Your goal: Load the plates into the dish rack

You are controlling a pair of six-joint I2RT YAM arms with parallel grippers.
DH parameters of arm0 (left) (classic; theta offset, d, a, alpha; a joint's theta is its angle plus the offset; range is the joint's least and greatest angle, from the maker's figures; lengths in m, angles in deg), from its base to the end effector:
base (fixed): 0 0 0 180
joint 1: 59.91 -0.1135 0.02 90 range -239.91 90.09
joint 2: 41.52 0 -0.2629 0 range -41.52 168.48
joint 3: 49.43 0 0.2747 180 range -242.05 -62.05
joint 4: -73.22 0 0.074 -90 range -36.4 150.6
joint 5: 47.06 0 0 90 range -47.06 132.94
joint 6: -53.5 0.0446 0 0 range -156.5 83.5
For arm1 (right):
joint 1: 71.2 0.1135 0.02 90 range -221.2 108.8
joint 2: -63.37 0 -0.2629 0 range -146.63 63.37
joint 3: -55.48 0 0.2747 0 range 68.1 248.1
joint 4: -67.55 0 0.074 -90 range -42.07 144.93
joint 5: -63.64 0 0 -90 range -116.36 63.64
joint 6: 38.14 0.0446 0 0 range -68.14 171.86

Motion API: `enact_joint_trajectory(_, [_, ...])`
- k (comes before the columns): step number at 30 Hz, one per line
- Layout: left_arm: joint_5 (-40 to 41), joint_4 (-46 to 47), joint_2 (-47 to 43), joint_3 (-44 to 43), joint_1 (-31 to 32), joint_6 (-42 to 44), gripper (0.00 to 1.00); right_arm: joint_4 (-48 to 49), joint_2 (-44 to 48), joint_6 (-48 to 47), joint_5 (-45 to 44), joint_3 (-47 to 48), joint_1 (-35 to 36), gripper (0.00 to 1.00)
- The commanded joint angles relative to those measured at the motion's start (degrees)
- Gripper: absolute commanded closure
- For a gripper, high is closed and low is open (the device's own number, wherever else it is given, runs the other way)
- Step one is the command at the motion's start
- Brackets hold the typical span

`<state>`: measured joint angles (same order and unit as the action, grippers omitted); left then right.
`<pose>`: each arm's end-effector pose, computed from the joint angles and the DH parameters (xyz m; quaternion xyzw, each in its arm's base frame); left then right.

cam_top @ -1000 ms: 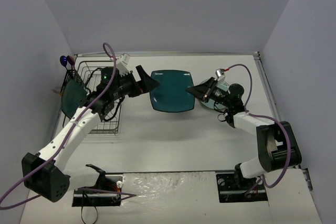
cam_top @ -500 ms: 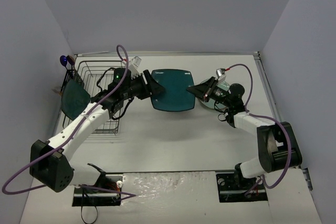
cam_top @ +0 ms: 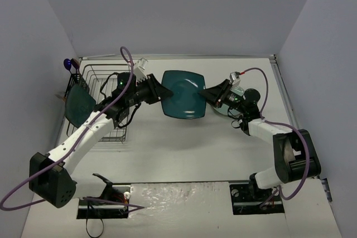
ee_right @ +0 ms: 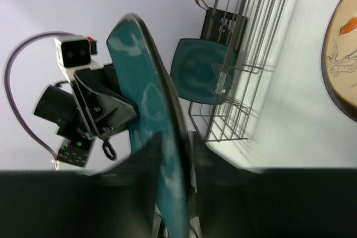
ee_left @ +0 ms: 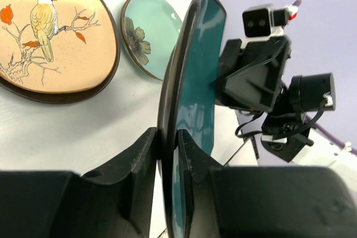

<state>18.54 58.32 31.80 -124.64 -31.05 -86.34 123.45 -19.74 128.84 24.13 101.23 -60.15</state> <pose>0.2808 -0.1758 0.3486 -0.0099 0.7761 -0.5137 0.3656 0.2916 0.0920 0.2404 -0.0031 0.6315 0.6893 0.3550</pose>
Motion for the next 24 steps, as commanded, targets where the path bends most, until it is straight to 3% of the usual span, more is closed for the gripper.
enact_joint_trajectory(1, [0.0, 5.3, -4.7, -2.3, 0.4, 4.7, 1.00, 18.3, 3.3, -1.5, 1.7, 1.2, 0.6, 0.49])
enact_joint_trajectory(3, [0.8, 3.2, -5.8, -3.3, 0.3, 7.0, 1.00, 14.0, 4.0, -3.8, 1.8, 1.1, 0.6, 0.30])
enact_joint_trajectory(8, [3.5, -5.3, -8.7, -7.3, -0.2, 13.4, 1.00, -4.1, 7.0, -18.6, 1.3, 2.6, 0.4, 0.02])
enact_joint_trajectory(14, [11.5, -22.9, -11.6, -16.9, -1.5, 26.4, 1.00, -29.8, 11.4, -36.5, -3.1, 6.8, -0.8, 0.00])
enact_joint_trajectory(19, [24.0, -36.6, -13.1, -23.5, -2.5, 36.8, 1.00, -37.3, 13.5, -42.6, -6.0, 6.3, -2.3, 0.00])
enact_joint_trajectory(24, [38.2, -47.5, -12.1, -29.0, -5.6, 45.5, 1.00, -38.6, 15.0, -44.1, -6.4, 5.1, -2.2, 0.00])
